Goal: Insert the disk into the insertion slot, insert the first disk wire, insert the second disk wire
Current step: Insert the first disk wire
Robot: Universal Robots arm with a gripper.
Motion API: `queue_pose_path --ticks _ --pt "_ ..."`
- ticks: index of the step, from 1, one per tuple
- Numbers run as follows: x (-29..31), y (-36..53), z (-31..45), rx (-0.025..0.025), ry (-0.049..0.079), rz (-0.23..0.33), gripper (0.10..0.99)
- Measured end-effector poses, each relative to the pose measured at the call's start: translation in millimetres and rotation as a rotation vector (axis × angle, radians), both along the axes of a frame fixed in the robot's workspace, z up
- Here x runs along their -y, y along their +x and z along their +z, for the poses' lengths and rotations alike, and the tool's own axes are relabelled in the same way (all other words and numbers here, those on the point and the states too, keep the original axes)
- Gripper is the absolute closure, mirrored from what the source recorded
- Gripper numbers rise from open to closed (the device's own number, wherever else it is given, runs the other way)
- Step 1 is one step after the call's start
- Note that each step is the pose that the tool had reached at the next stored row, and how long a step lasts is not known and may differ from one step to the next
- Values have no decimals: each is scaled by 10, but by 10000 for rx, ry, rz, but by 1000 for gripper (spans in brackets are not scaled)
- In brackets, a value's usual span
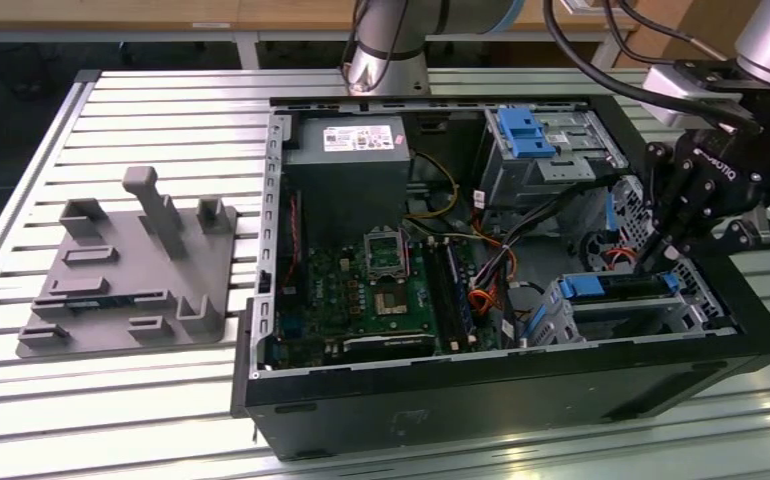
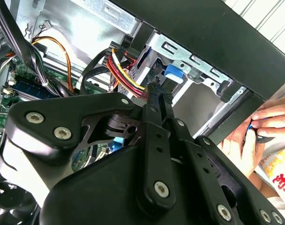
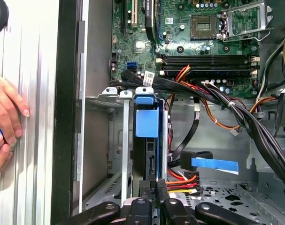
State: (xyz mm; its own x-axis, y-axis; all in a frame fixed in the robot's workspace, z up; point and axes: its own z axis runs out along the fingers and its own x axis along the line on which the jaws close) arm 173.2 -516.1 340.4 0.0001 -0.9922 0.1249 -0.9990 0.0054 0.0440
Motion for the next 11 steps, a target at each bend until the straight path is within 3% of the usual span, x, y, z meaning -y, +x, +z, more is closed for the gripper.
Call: queue_pose_path --ticks 11 --pt "-4 1 -29 0 -3 -41 922"
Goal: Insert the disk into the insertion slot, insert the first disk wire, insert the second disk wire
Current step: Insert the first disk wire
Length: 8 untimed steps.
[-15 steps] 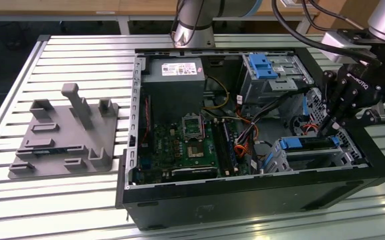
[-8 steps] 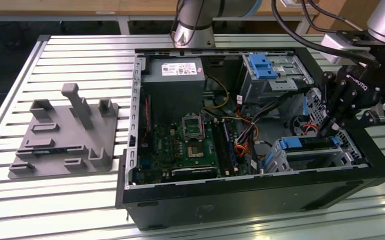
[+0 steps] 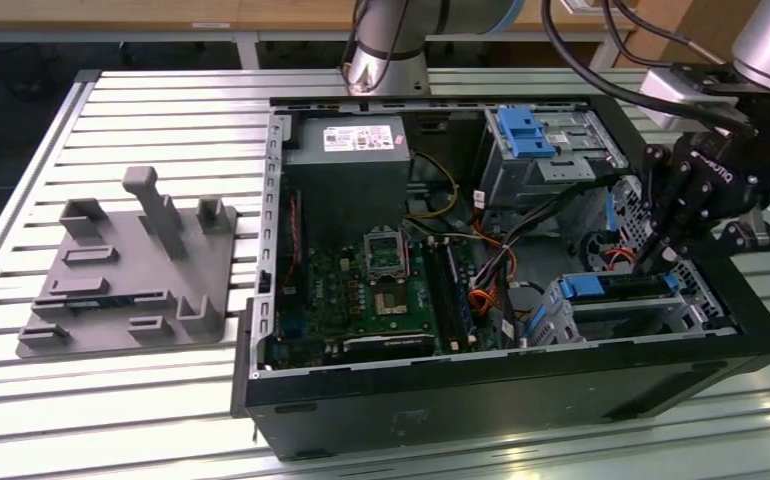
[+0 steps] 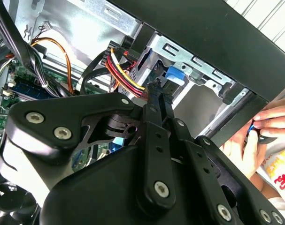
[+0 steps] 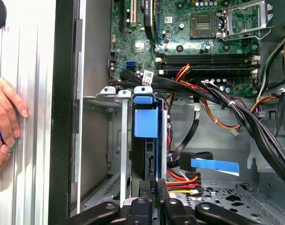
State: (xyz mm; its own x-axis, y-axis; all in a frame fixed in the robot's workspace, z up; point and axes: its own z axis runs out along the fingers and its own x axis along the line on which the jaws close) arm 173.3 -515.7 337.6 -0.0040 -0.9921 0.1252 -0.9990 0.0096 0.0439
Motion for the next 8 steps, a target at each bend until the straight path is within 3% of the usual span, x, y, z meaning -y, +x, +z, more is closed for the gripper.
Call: queue_pose_path --ticks 8 --pt "0 2 -18 0 0 -34 922"
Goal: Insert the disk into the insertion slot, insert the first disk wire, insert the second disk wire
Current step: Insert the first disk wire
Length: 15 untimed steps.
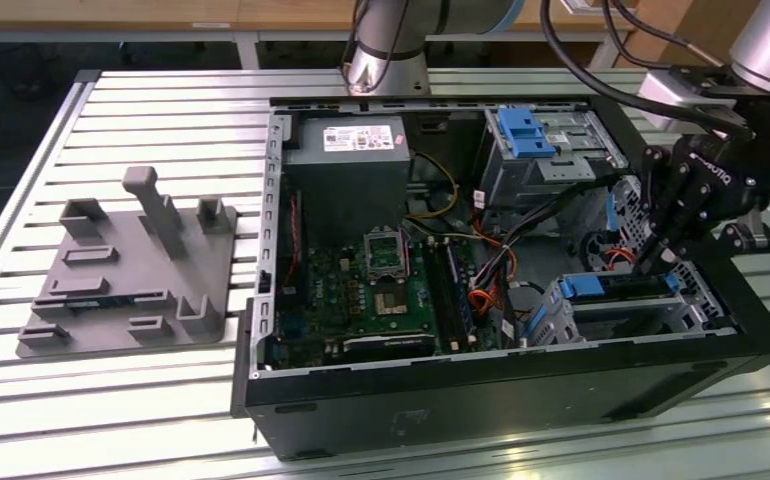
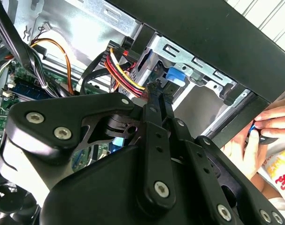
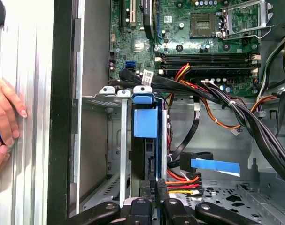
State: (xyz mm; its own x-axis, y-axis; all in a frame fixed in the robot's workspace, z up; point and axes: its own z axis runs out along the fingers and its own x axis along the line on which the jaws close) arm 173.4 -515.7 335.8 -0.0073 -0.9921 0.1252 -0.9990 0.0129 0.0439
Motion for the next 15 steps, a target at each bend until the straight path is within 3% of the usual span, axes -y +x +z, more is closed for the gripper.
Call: queue_pose_path --ticks 15 --pt "0 10 -41 0 0 -23 922"
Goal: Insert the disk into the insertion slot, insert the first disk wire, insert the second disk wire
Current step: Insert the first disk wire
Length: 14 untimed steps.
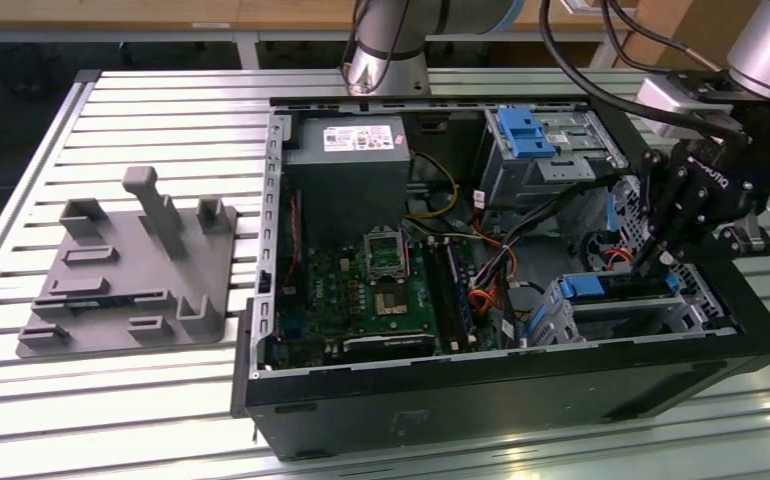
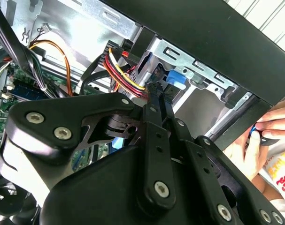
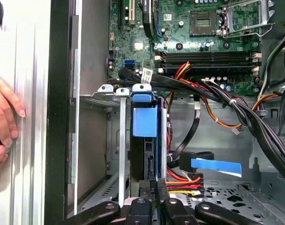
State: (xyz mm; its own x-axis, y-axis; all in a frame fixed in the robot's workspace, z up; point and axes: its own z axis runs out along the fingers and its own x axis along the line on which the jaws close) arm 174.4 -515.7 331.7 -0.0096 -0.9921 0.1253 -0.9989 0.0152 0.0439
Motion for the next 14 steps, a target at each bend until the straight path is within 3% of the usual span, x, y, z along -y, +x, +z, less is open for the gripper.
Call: queue_pose_path --ticks 14 --pt "2 0 -44 0 -1 0 922"
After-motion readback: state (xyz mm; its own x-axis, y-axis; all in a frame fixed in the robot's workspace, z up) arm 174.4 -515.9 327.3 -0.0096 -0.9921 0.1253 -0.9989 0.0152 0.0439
